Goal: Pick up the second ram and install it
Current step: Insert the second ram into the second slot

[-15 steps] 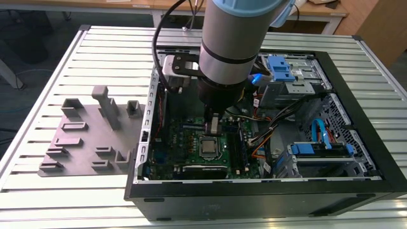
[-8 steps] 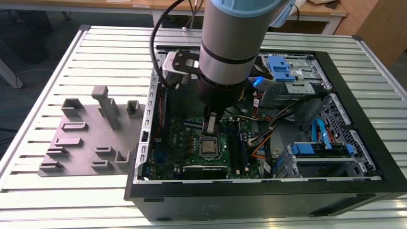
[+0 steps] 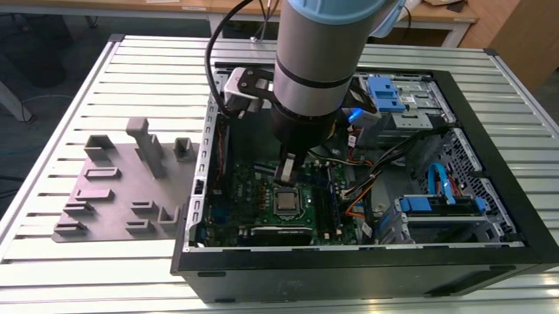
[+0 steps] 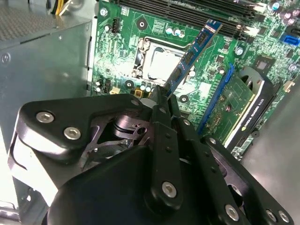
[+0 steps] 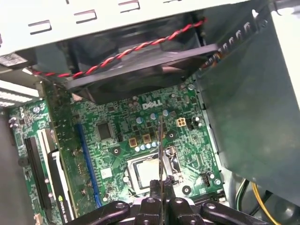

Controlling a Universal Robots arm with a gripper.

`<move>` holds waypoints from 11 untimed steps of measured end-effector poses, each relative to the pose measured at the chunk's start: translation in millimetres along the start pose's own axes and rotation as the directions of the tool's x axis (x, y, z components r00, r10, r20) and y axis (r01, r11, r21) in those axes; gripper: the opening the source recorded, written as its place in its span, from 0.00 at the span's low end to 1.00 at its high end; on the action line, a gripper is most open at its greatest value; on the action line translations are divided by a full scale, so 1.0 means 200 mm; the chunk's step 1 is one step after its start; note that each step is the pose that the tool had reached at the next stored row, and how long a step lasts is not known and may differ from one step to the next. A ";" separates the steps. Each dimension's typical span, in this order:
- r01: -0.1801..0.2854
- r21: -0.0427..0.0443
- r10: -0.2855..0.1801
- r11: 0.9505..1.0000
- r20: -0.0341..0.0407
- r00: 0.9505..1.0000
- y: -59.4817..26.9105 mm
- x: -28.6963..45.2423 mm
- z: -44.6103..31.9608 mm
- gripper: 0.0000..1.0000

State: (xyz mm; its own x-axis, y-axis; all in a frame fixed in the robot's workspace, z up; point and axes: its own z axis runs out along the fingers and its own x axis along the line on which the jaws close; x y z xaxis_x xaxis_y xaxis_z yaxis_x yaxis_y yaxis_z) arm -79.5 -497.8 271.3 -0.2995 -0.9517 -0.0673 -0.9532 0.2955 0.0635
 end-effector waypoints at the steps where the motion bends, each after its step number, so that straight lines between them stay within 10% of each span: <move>1: -0.010 0.001 0.010 1.000 0.001 1.000 0.000 0.000 0.000 0.11; 11: -0.104 0.007 0.104 0.995 0.007 0.995 0.000 0.000 0.001 0.11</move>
State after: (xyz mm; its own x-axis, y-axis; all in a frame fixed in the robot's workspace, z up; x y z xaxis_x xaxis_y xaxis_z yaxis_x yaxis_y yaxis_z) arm -79.5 -497.8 271.1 -0.3969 -0.9154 -0.0672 -0.9173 0.3931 0.0635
